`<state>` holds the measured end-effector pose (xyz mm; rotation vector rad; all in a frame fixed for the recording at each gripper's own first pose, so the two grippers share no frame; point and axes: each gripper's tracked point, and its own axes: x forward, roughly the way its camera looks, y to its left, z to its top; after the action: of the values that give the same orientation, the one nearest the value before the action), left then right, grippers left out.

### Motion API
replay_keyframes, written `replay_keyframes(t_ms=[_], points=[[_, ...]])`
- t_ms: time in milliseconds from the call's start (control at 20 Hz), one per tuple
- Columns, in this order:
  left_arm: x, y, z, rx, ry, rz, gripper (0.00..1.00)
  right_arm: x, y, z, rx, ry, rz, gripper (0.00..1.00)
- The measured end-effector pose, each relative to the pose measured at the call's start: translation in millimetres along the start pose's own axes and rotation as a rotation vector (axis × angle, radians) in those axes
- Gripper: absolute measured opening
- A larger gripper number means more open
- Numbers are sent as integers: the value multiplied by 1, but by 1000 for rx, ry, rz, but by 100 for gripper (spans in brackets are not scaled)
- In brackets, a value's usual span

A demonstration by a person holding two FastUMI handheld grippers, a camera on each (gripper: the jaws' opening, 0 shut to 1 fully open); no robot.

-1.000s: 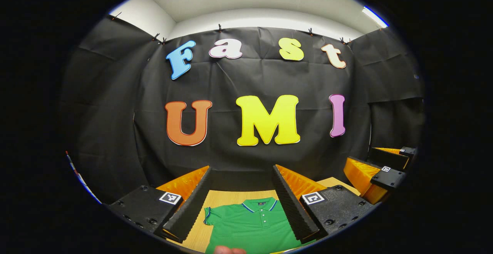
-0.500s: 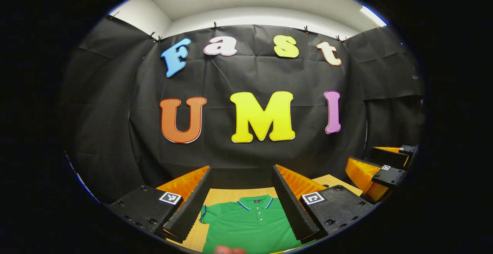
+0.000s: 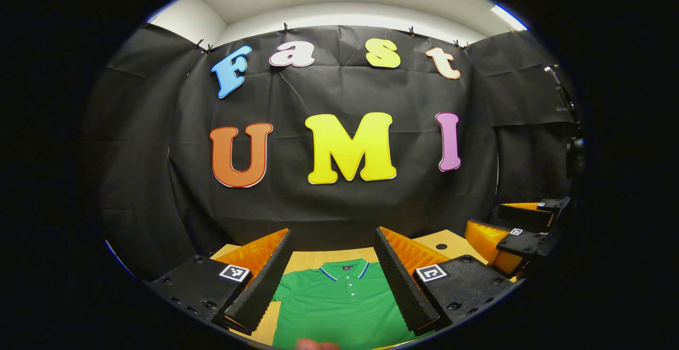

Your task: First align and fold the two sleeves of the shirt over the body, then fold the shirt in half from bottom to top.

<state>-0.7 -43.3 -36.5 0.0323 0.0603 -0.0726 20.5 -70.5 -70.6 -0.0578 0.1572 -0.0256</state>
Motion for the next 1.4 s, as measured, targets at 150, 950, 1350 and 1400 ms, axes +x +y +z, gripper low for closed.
replay_keyframes(t_ms=[150,950,1350,1400], points=[[1,-1,-3,-11,21,0,98,21,-8,-23,1,53,47,94],[24,29,-31,-11,130,143,98,219,-66,-211,31,474,59,94],[26,36,-63,13,206,194,98,270,-71,-294,107,634,44,95],[25,34,-71,17,226,194,98,275,-71,-296,105,635,47,96]])
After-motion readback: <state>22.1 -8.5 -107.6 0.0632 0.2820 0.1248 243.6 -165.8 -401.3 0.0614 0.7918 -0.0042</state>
